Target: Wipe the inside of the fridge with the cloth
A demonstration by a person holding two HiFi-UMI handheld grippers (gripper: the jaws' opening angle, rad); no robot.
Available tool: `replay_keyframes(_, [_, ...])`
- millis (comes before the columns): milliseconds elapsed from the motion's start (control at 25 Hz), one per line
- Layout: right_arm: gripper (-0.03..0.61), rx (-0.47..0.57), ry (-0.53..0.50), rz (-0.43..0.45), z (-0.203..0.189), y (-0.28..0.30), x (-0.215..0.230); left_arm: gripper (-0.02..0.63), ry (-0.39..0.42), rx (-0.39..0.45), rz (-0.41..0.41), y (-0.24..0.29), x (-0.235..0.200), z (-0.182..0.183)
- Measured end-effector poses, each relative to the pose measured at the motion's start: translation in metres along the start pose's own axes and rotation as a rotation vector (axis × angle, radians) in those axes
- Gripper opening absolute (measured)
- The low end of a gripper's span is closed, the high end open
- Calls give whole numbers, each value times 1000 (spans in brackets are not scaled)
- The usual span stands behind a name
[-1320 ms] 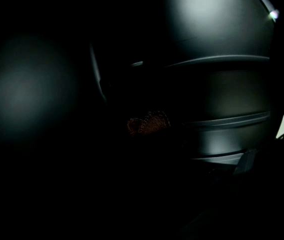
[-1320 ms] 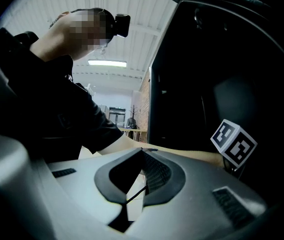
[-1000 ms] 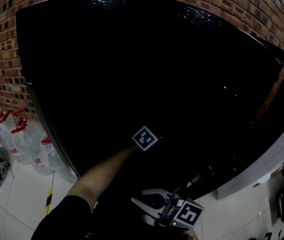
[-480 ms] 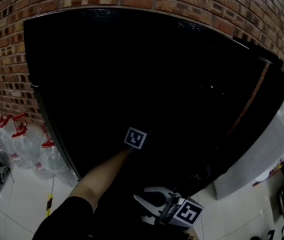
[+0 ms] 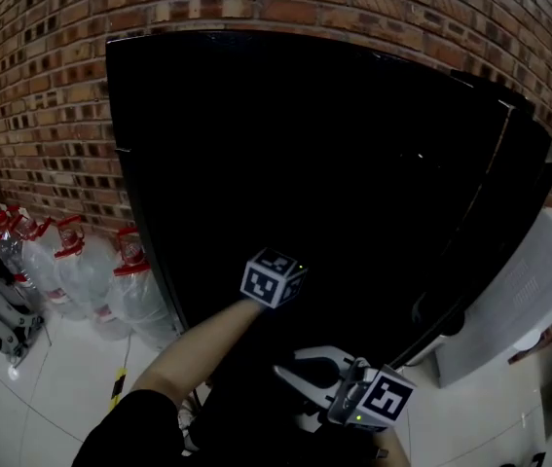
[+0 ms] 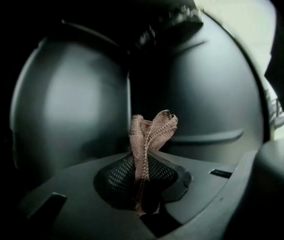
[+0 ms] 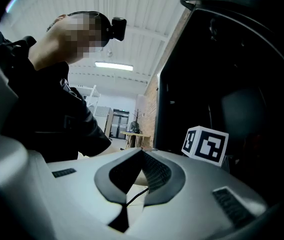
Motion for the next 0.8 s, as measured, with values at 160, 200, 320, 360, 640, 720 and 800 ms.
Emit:
replay_keyframes(160, [5,5,-27,36,3,5,-12,54,-46,104,-27,-30,13,42])
replay_keyframes(200, [5,6,-31,40,4,6,-14,55,-49,131,-35,-37,17,51])
replay_keyframes(320, [5,11,-44,30,8,9,-11,54,-52,208,-43,-49,23,79])
replay_keyframes(360, [5,17,-46,19,12,11,-7,55,-53,227,-38,-50,22,86])
replay_keyframes(640, [5,72,-72,70,36,33,5,54,-33,317,43,-33,0,129])
replay_keyframes(720, [5,64,-78,85,34,35,4,55,-52,337,60,-18,-18,148])
replay_keyframes(800, [5,47,-87,72,32,32,6,55,-86,364,68,-1,-35,170])
Point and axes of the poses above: the fingertips, and each gripper's own axes: y forward along the fingers, x to its right, z out of its top, the point moved 7 cm from there along -y, backward along the fingers, and after that the axes turned 5 degrees about -z, right-handed, at the moved point
